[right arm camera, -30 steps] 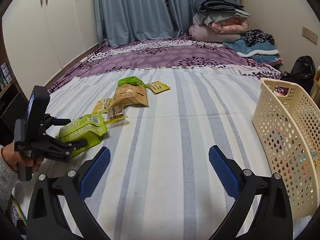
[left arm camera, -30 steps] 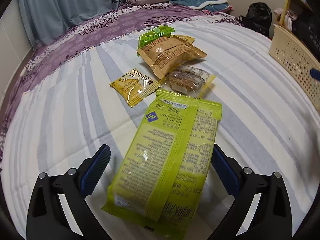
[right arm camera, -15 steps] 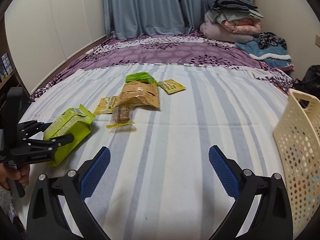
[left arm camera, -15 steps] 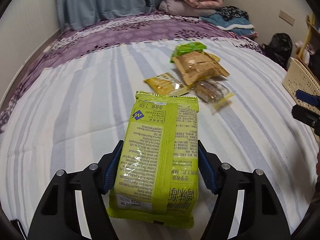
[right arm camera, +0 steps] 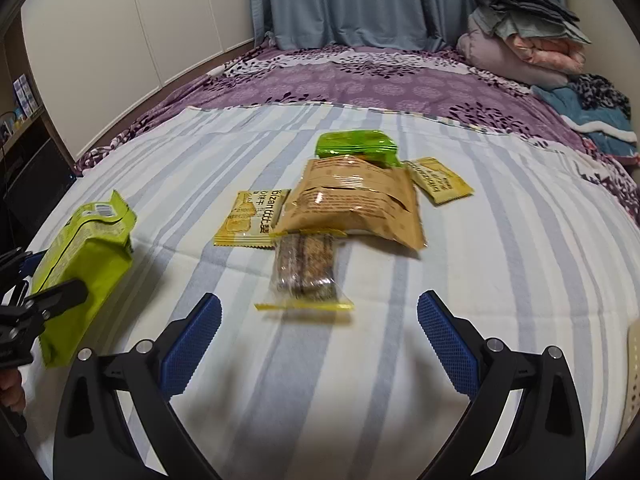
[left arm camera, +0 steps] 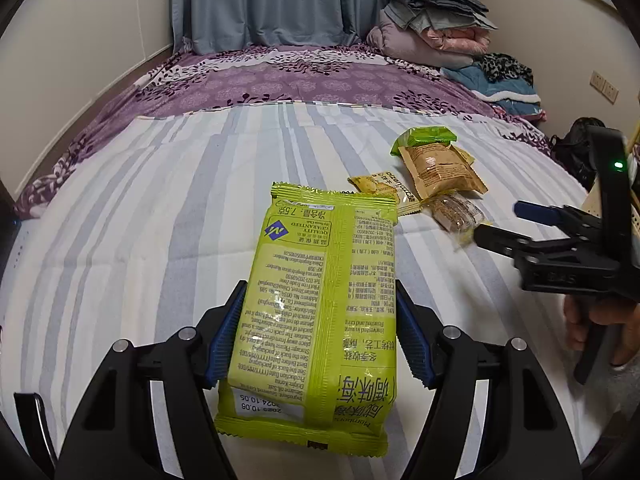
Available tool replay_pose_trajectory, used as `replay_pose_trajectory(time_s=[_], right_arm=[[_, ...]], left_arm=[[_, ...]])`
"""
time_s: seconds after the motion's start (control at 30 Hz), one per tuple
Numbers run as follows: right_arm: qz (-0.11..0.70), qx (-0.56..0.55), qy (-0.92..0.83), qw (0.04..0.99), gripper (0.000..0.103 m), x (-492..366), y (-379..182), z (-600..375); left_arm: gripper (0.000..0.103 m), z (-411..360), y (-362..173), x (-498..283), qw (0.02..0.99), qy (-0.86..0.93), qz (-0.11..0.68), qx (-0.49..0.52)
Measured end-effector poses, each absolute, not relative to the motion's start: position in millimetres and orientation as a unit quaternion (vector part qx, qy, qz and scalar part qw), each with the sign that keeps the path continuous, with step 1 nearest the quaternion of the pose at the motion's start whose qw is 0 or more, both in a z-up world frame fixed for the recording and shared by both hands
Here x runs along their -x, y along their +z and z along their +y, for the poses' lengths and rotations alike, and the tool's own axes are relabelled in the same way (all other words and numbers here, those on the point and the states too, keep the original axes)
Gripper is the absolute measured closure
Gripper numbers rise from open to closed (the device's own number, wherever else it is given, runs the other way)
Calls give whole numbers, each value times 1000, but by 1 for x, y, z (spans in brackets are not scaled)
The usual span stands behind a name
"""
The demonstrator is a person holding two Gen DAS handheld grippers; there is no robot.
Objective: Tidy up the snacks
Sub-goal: 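Grasp the clear granola bar with the right tool while the left tool holds the green bag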
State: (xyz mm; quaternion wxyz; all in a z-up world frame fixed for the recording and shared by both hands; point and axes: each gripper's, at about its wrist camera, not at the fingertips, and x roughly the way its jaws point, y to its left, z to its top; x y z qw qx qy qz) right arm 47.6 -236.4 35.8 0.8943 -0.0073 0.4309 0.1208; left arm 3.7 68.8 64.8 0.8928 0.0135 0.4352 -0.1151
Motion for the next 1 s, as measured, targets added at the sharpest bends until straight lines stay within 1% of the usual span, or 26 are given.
replay_pose_trajectory(time_s=[0.07, 0.1, 0.2, 0.33, 0.5, 0.57, 0.63, 0.83, 1.0], right_arm=[[441, 9, 127, 889, 14, -57, 30, -231], [449, 8, 127, 884, 20, -63, 26, -228], [460, 6, 125, 879, 25, -76, 20, -224], [468, 9, 111, 877, 37, -91, 13, -221], [466, 21, 104, 878, 45, -95, 14, -217], [465, 21, 102, 879, 50, -94, 14, -218], [464, 22, 101, 880, 57, -92, 15, -220], [464, 1, 98, 880, 61, -83, 17, -232], [464, -17, 93, 881, 61, -72, 19, -245]], left_arm=[[33, 71, 64, -1, 893, -115, 436, -6], [33, 71, 63, 0, 892, -115, 436, -2], [33, 71, 62, 2, 891, -118, 438, 1], [33, 71, 62, 4, 891, -121, 438, 3], [33, 74, 63, 2, 891, -121, 437, 7], [33, 74, 64, 2, 891, -122, 436, 6], [33, 73, 64, 3, 891, -123, 436, 6], [33, 69, 71, 3, 893, -131, 430, 7], [33, 62, 76, 5, 895, -136, 425, 4]])
